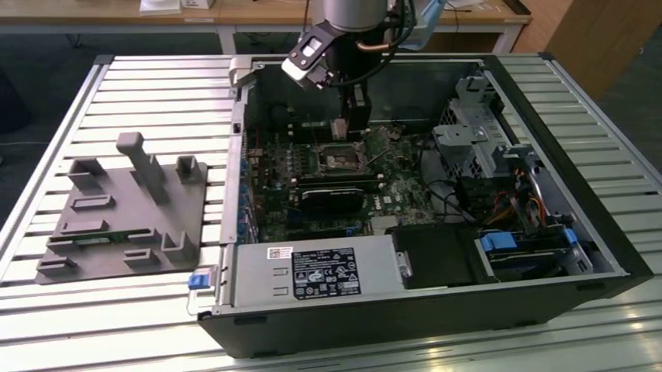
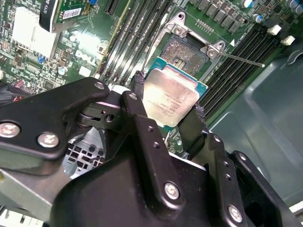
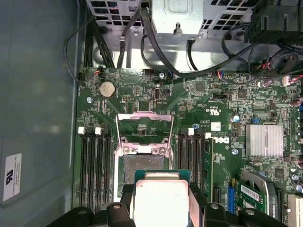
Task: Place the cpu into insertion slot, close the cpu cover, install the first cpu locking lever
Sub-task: 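Place the cpu into insertion slot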
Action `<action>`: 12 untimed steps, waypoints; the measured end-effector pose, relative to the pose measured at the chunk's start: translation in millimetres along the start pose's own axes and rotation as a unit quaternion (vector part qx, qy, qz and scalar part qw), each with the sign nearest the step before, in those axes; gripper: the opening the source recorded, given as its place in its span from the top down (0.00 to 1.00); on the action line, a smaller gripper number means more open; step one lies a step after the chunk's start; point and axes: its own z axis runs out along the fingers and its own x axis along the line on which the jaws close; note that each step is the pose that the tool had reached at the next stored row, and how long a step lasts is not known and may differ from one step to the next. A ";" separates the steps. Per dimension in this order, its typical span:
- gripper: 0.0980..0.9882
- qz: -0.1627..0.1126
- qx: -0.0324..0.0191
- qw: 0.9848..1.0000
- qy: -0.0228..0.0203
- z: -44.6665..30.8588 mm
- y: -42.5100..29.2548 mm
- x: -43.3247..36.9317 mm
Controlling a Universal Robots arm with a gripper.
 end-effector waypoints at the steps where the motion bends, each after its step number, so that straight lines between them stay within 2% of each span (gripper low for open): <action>1: 0.50 0.000 0.000 1.000 0.000 0.2 0.1 0.0; 12: 0.50 0.000 0.000 1.000 0.000 2.5 0.7 0.9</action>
